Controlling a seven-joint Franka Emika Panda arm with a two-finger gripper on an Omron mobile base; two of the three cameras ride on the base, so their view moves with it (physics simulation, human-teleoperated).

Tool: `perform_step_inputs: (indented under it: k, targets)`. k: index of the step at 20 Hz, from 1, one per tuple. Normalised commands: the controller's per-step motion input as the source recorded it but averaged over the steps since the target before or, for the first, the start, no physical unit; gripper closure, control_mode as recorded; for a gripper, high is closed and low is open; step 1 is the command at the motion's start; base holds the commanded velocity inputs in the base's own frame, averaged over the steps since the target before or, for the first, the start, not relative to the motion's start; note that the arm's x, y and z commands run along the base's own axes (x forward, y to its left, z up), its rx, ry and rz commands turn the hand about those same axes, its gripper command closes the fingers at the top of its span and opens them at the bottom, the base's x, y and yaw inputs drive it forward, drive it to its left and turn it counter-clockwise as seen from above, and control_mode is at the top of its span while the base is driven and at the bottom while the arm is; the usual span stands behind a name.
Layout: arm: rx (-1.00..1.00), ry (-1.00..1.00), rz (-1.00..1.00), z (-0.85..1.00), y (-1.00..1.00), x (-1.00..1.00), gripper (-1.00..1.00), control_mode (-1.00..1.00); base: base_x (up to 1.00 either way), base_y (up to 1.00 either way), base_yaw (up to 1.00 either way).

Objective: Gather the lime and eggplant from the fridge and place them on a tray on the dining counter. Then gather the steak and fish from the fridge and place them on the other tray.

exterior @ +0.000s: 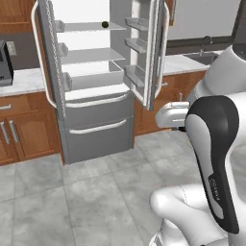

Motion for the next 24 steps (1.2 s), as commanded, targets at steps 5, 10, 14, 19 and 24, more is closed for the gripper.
perform_step_inputs:
  k: [5,10,14,19,24]
  targets:
    - [0.00,0.00,0.00,0.00,0.00,0.00,1.00,1.00,-1.00,-0.02,-0.04]
    - [0.00,0.00,0.00,0.00,0.00,0.00,1.00,1.00,-1.00,-0.10,-0.07]
    - [0.00,0.00,0.00,0.00,0.00,0.00,1.00,1.00,-1.00,-0.27,-0.11]
    - [0.00,0.00,0.00,0.00,0.00,0.00,1.00,1.00,-1.00,-0.36,-0.12]
    - [0.00,0.00,0.00,0.00,0.00,0.00,1.00,1.00,-1.00,-0.51,-0.11]
